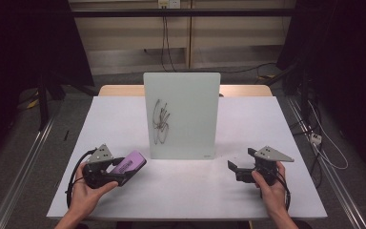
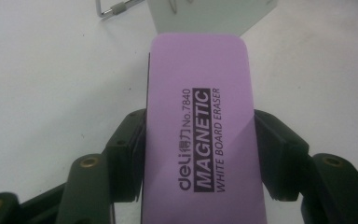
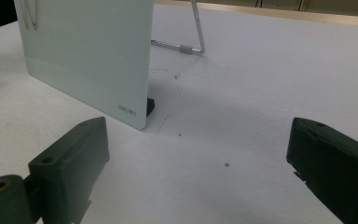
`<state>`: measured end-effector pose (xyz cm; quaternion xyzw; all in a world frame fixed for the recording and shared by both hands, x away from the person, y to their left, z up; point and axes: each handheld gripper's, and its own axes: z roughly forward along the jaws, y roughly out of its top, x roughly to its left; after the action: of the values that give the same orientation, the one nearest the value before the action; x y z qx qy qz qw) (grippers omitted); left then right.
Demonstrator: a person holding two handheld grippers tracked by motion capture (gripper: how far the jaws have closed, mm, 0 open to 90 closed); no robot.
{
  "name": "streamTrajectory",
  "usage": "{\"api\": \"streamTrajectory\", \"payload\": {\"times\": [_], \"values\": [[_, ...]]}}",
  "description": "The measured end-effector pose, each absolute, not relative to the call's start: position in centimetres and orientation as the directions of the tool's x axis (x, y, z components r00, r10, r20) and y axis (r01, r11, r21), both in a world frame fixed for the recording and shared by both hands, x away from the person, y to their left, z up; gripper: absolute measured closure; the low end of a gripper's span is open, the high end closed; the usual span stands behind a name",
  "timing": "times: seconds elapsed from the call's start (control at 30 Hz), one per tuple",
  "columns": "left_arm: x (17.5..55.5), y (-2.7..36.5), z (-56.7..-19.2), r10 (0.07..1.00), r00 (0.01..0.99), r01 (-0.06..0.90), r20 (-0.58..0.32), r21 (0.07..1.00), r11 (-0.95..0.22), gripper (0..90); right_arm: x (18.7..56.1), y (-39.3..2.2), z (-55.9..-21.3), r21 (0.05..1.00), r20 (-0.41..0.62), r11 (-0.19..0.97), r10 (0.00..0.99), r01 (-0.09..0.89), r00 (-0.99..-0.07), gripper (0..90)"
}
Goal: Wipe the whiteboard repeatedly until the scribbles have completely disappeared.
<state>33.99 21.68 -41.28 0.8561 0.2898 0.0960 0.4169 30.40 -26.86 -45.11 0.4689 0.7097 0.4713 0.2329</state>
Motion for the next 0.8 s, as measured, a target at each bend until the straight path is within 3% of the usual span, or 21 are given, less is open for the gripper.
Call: {"api": "streamTrajectory", "payload": {"times": [0.8], "values": [[34.2, 19.3, -37.4, 0.534, 0.846, 0.303, -0.007, 0.83, -0.469, 41.3, 30.5, -26.6, -45.2, 0.888, 0.106, 0.129, 0.877, 0.441, -0.469, 6.1]]}}
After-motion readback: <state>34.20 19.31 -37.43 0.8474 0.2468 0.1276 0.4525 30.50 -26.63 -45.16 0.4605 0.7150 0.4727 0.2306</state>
